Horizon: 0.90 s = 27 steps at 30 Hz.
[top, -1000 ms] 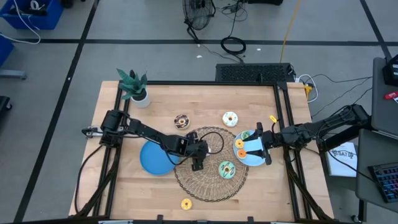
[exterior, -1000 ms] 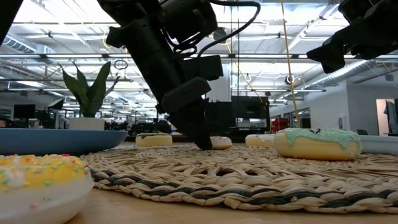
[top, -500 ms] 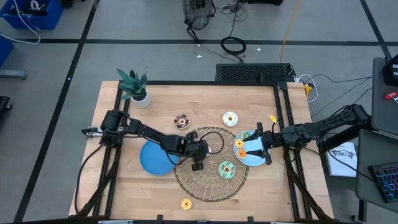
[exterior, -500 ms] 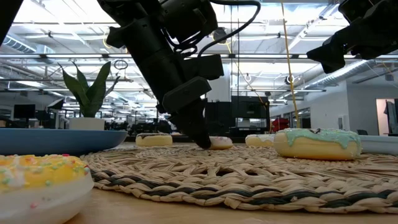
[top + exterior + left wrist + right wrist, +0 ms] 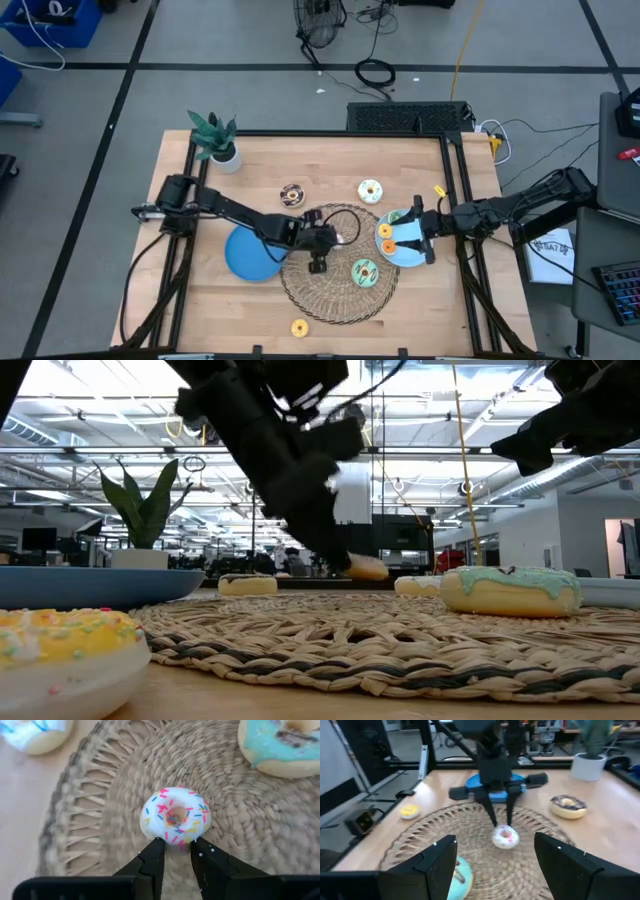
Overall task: Pick & Place donuts
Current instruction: Put the small white donut on the light blue plate
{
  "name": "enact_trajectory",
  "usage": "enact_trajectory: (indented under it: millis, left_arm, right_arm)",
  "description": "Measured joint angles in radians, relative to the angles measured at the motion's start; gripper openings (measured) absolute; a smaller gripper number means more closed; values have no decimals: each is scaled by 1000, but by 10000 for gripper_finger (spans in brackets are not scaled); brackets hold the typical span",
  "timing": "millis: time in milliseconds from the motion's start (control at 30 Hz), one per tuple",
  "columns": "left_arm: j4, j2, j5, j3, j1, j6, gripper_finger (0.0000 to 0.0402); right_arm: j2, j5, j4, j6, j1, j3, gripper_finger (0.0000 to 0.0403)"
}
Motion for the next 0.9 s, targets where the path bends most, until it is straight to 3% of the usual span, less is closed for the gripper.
enact_trajectory:
  millis: [167,267,467,900]
  left_arm:
    - [25,-58,-8,0,1,37,97]
    - [27,-88,-12,0,1,65,97]
    - [93,-116,-28,0,4,129,97]
    - [168,-114,-27,0,11,171,97]
  right_arm:
    - [26,120,24,-44,0,-2,251]
    - [75,164,135,-53,-5,-52,251]
    - [237,138,536,-120,-35,-154,251]
    - [590,85,659,-71,-79,-46,251]
